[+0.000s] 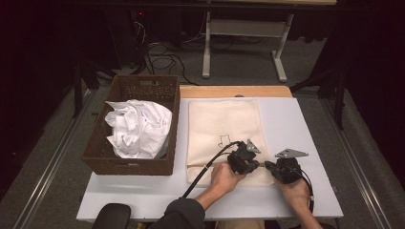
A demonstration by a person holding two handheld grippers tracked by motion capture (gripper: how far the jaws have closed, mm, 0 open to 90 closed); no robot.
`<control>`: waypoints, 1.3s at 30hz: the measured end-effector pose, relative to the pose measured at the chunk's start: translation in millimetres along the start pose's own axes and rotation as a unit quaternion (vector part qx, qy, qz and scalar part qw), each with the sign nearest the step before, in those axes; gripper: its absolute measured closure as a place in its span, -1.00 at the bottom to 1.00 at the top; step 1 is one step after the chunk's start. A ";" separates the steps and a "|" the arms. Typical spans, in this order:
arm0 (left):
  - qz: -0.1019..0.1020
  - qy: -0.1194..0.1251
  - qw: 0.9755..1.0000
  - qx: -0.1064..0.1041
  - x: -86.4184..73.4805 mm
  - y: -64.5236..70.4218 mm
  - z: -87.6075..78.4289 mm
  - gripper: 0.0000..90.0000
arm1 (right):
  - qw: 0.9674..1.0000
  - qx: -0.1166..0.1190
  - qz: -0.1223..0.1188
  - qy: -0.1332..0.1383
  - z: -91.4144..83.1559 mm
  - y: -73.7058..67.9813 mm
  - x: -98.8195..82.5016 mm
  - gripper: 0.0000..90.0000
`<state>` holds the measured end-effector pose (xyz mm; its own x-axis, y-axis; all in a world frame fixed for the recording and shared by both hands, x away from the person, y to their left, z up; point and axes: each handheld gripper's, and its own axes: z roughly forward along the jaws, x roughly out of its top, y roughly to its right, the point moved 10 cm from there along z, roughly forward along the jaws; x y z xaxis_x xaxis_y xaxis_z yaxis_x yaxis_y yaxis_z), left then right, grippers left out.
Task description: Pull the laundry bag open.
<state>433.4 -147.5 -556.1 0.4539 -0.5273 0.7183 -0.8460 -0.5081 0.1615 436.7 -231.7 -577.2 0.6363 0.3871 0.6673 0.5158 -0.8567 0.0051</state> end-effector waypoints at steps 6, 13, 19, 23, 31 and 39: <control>-0.001 0.002 1.000 0.004 -3.6 -4.3 -11.5 0.94 | 1.000 0.003 0.002 0.000 0.1 0.2 -0.3 1.00; -0.001 0.006 1.000 0.007 -8.7 -7.9 -22.5 0.93 | 1.000 0.003 0.001 -0.001 0.0 0.0 -0.4 1.00; -0.003 0.008 1.000 0.008 -11.8 -9.9 -28.6 0.93 | 1.000 -0.003 -0.010 0.000 -0.4 -0.8 -0.5 1.00; -0.004 0.009 1.000 0.009 -14.0 -11.4 -32.1 0.93 | 1.000 -0.003 -0.010 0.000 -0.2 -0.4 -0.4 1.00; -0.006 0.014 1.000 0.010 -17.1 -15.7 -42.5 0.93 | 1.000 -0.002 -0.008 0.000 -0.2 -0.4 -0.4 1.00; -0.005 0.017 1.000 0.012 -18.9 -16.3 -46.6 0.93 | 1.000 -0.003 -0.010 0.000 -0.4 -0.8 -0.5 1.00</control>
<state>425.6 -97.5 -540.8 0.4522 -0.4986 0.7396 -0.8345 -0.5292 0.1535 435.8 -231.3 -577.3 0.6260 0.4032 0.6675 0.5249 -0.8509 0.0217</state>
